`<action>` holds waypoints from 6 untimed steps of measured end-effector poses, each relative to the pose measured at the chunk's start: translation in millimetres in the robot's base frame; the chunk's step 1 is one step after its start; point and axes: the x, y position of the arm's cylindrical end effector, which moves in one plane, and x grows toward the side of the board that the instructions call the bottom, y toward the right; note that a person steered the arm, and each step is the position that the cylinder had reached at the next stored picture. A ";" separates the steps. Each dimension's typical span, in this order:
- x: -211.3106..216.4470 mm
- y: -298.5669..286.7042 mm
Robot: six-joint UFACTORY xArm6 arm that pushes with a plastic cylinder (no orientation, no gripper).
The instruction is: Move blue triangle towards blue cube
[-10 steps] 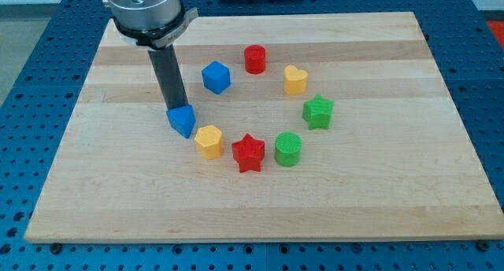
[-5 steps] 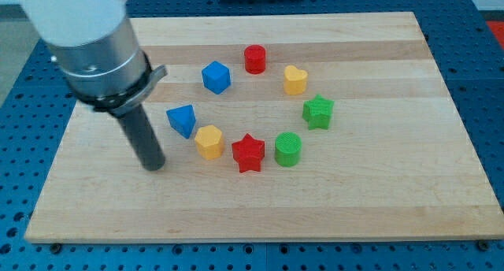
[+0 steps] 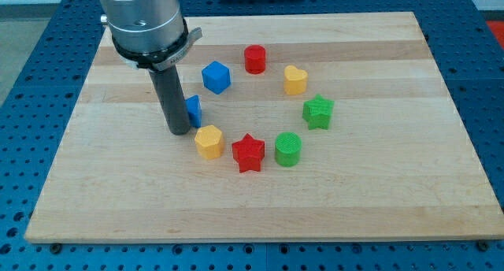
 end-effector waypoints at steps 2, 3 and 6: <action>0.2 0.8; -0.3 -12.4; -18.1 -22.7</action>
